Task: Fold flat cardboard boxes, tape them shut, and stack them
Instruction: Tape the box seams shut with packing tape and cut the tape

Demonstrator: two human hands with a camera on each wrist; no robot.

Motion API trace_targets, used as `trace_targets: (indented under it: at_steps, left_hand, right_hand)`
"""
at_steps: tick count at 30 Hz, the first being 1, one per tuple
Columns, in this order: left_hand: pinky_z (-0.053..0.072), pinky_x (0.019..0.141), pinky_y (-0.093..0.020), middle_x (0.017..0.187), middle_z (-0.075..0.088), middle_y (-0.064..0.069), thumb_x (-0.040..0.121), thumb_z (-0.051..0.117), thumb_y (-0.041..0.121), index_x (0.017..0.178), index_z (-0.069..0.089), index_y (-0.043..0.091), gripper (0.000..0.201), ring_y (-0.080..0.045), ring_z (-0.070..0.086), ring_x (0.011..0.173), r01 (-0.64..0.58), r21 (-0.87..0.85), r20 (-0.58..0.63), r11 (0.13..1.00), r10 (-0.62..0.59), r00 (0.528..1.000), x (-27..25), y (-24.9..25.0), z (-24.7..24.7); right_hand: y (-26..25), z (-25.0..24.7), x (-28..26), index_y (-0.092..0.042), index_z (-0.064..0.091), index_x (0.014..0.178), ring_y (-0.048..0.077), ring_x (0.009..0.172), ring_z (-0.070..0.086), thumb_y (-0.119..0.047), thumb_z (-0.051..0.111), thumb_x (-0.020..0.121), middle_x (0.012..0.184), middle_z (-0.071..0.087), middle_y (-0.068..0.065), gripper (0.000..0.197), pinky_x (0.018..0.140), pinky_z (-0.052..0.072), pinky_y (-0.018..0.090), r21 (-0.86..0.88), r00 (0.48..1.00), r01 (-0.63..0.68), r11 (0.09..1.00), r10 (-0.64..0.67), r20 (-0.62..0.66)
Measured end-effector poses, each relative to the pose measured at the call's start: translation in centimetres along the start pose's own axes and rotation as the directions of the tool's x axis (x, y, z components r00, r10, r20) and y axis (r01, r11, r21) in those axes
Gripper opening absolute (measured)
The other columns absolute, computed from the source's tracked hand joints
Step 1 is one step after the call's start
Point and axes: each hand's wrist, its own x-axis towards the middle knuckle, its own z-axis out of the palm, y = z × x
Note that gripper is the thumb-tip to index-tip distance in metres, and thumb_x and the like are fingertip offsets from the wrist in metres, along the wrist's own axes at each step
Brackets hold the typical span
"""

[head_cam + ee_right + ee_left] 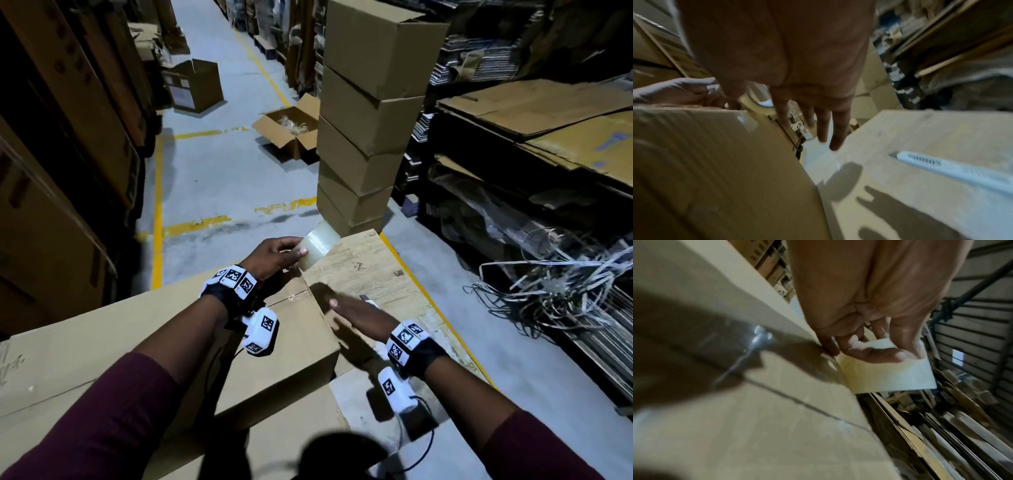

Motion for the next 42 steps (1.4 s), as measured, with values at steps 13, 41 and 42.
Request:
trace_targets:
  at_steps: [13,41,42]
  left_hand:
    - [0.055,0.076,-0.022,0.093,0.076,0.000,0.087,0.074,0.006,0.116,0.070,0.006,0.029,-0.013,0.069,0.080,-0.049,0.522,0.334,0.851,-0.151,0.930,-3.8,5.0,0.2]
    - [0.060,0.071,-0.027,0.075,0.075,-0.014,0.077,0.082,-0.001,0.090,0.077,0.001,0.014,-0.017,0.071,0.069,-0.025,0.560,-0.065,0.828,0.074,0.995,-0.2,6.5,-1.6]
    - [0.061,0.073,-0.029,0.072,0.074,-0.012,0.076,0.083,-0.002,0.087,0.077,0.001,0.013,-0.018,0.071,0.068,-0.028,0.579,-0.076,0.815,0.088,0.993,0.3,6.6,-1.9]
  right_hand:
    - [-10.7,-7.2,-3.7,-0.029,0.050,0.100,0.020,0.086,0.062,-0.033,0.090,0.069,0.097,0.063,-0.004,0.050,0.069,0.053,0.038,-0.566,0.958,0.260,0.782,-0.284,0.048]
    - [-8.2,-1.2,-3.7,-0.011,0.060,0.108,0.001,0.077,0.065,-0.037,0.061,0.100,0.083,0.070,-0.011,0.027,0.071,0.044,0.016,0.273,0.963,0.256,0.927,-0.219,-0.160]
    - [-8.6,-0.9,-3.5,-0.010,0.061,0.104,0.003,0.074,0.064,-0.039,0.062,0.100,0.079,0.069,-0.011,0.029,0.069,0.045,0.018,0.300,0.960,0.257,0.919,-0.207,-0.190]
